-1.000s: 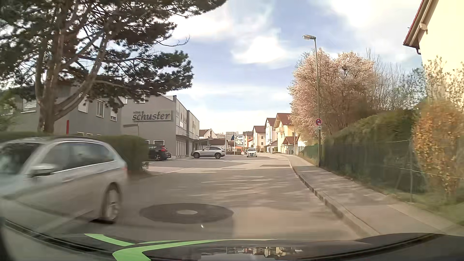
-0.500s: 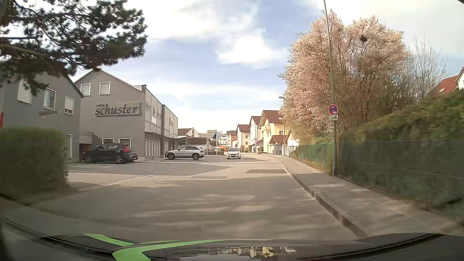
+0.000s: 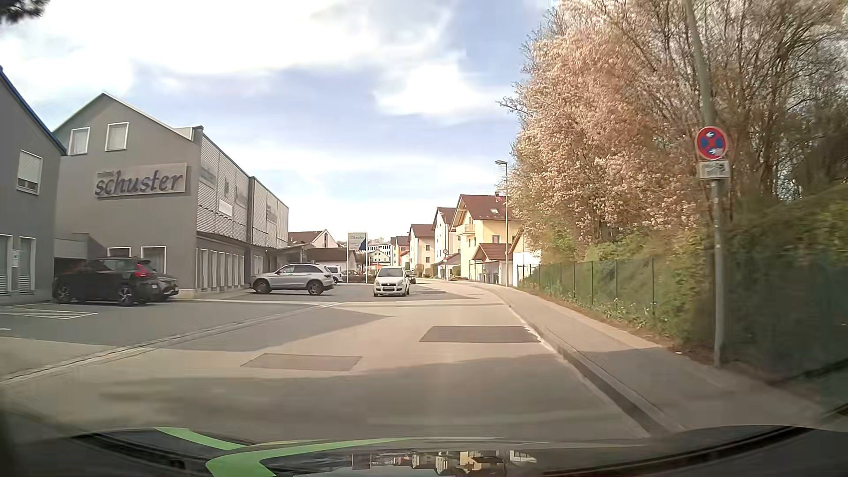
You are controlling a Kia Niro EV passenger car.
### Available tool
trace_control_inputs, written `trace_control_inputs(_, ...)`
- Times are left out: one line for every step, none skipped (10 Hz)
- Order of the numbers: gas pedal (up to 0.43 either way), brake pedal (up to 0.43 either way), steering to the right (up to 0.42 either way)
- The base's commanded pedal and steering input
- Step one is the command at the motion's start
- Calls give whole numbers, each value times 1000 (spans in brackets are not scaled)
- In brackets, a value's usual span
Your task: Follow the waypoints while adhering to traffic rules and regulations
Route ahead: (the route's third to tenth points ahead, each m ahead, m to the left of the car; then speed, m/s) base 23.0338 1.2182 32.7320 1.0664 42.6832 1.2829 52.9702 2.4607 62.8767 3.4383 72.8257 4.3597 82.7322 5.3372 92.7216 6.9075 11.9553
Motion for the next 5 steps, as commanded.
trace_control_inputs(118,0,31)
trace_control_inputs(110,0,27)
trace_control_inputs(87,0,25)
trace_control_inputs(67,0,23)
trace_control_inputs(20,0,21)
